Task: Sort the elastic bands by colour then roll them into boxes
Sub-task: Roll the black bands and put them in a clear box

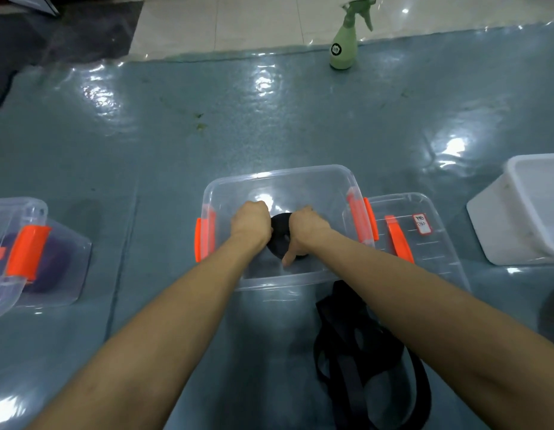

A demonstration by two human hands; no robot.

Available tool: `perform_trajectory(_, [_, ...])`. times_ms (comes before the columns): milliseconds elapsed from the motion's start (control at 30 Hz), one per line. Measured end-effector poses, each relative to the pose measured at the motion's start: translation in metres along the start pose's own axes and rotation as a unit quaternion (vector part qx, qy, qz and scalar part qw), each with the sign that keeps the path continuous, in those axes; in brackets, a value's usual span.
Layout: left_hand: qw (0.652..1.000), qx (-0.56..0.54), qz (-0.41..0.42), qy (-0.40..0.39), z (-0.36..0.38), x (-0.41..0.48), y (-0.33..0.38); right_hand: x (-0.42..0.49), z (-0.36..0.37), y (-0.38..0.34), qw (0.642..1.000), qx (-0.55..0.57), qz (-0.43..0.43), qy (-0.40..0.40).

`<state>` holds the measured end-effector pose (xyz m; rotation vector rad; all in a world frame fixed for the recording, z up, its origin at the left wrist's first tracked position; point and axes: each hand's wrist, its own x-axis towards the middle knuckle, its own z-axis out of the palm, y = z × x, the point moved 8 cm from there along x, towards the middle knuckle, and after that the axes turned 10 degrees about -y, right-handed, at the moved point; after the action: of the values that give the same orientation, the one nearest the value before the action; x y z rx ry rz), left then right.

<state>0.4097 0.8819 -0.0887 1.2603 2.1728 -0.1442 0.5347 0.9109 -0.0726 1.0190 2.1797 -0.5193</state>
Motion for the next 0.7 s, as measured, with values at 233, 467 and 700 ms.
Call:
perform_trajectory(233, [0.998, 0.067, -0.015, 0.0, -0.002, -0.001, -0.004, -0.035, -0.014, 0.017, 0.997, 0.078, 0.003, -0.019])
perform_trajectory(467, [0.997, 0.065, 0.016, 0.027, -0.027, -0.022, 0.003, -0.164, -0.039, 0.057, 0.89, 0.302, -0.083, 0.332])
perform_trajectory(700, [0.978, -0.026, 0.121, 0.17, -0.044, -0.118, 0.013, -0.265, 0.028, 0.119, 0.78, 0.353, 0.03, 0.516])
